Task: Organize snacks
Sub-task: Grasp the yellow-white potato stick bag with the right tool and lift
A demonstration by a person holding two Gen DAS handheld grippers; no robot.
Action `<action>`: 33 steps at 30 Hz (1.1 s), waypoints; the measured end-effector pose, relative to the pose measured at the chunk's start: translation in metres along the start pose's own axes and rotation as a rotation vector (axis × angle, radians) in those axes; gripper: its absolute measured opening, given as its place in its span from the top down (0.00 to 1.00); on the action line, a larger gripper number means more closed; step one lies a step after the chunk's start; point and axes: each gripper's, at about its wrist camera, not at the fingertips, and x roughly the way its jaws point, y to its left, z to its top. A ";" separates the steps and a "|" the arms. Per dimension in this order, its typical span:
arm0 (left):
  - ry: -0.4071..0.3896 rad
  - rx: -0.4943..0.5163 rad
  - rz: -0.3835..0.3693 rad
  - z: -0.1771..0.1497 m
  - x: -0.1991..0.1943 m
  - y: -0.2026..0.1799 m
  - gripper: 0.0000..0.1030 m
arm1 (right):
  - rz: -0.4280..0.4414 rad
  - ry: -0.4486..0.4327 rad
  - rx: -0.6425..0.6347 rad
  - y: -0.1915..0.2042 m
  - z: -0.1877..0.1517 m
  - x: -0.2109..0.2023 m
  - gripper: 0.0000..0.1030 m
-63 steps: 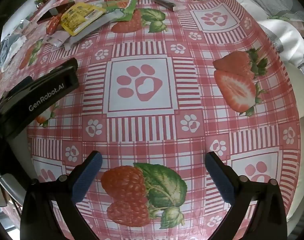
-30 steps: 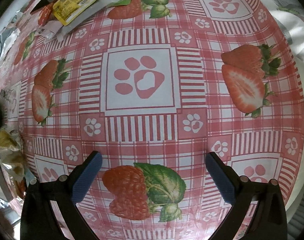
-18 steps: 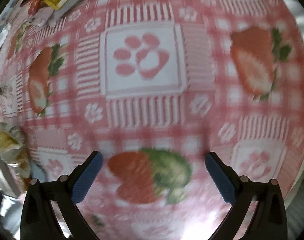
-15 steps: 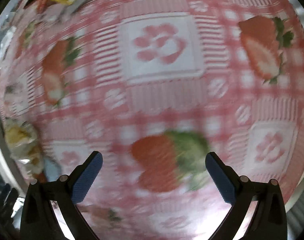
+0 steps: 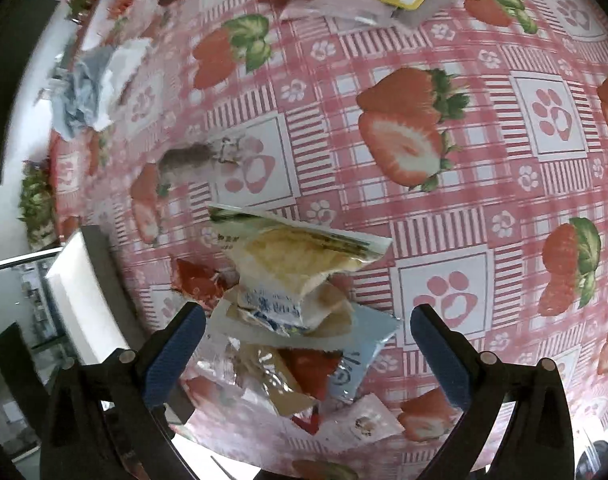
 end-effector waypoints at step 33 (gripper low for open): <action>-0.199 0.390 0.210 0.096 0.055 -0.161 0.00 | -0.320 0.083 -0.032 -0.089 0.017 -0.026 0.00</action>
